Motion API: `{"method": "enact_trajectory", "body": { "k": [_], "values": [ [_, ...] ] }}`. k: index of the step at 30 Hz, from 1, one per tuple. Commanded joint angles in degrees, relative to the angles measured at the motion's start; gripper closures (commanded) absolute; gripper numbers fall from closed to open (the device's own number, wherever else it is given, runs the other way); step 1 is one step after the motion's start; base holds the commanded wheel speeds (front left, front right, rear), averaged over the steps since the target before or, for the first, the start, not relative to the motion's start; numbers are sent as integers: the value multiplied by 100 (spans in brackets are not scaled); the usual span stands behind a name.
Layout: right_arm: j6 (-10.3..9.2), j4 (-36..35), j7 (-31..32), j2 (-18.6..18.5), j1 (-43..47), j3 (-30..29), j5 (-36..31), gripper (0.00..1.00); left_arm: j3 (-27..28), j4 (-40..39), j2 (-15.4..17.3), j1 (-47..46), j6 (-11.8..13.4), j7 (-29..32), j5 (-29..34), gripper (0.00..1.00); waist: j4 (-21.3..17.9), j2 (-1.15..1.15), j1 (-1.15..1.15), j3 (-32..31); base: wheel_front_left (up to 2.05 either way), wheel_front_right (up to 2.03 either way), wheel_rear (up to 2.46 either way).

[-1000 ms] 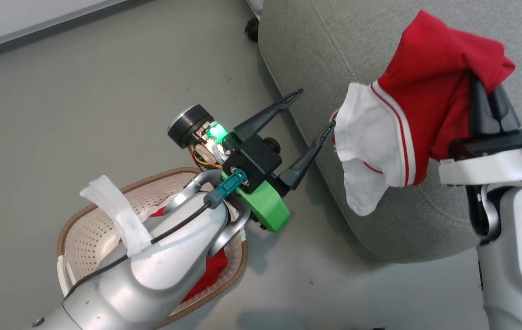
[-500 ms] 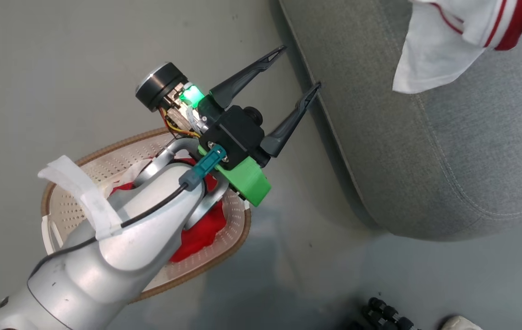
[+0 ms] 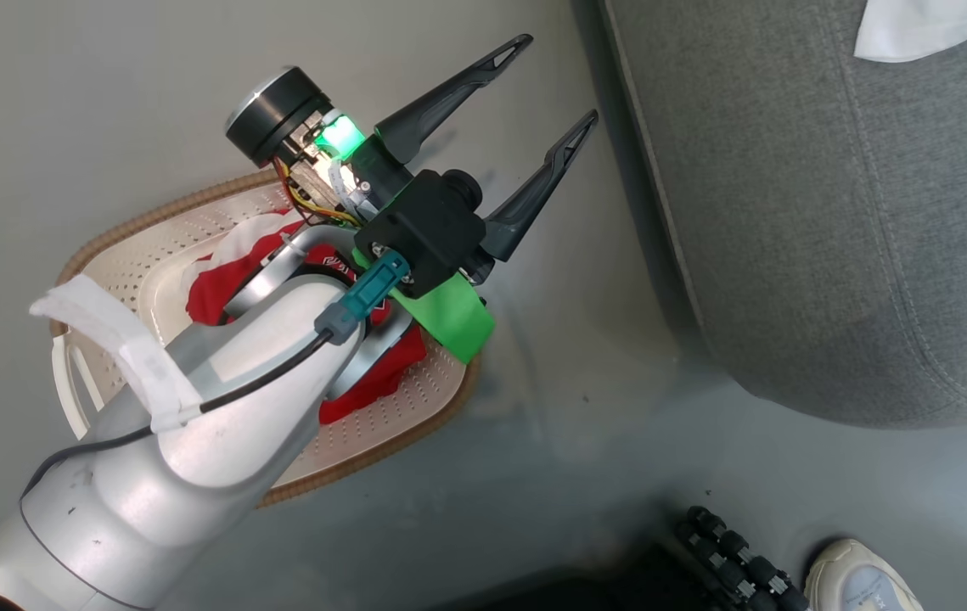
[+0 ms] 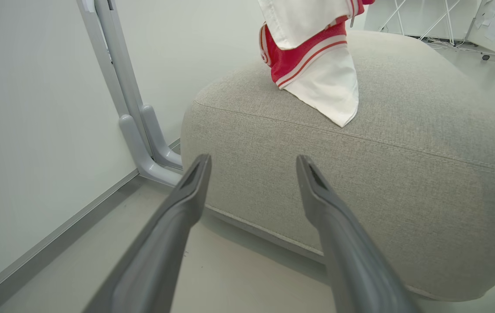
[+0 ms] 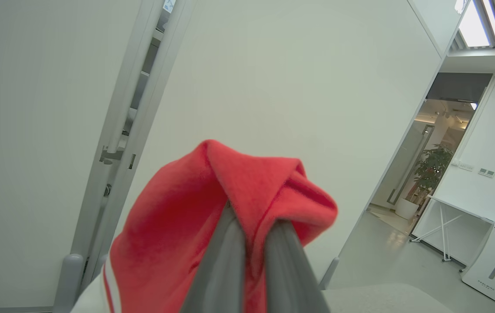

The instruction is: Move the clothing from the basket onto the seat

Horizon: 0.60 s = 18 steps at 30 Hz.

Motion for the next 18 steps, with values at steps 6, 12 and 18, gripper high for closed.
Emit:
{"method": "enact_trajectory", "body": {
  "k": [6, 12, 18],
  "values": [
    [-6, 254, -16, 201, 305, -192, -322, 100, -2, -78, 126, -98, 46, 16, 45, 0, 39, 46, -1, 183, 0, 0, 0],
    [-6, 723, -16, 542, 808, -512, -649, 100, -25, -123, 158, -122, 54, 30, 24, 0, 81, 46, -1, 245, 0, 0, 0],
    [-6, 1247, -16, 761, 981, -776, -815, 100, -37, -146, 204, -127, 73, 44, 12, 0, 122, 46, -1, 276, 0, 0, 0]
  ]
}}
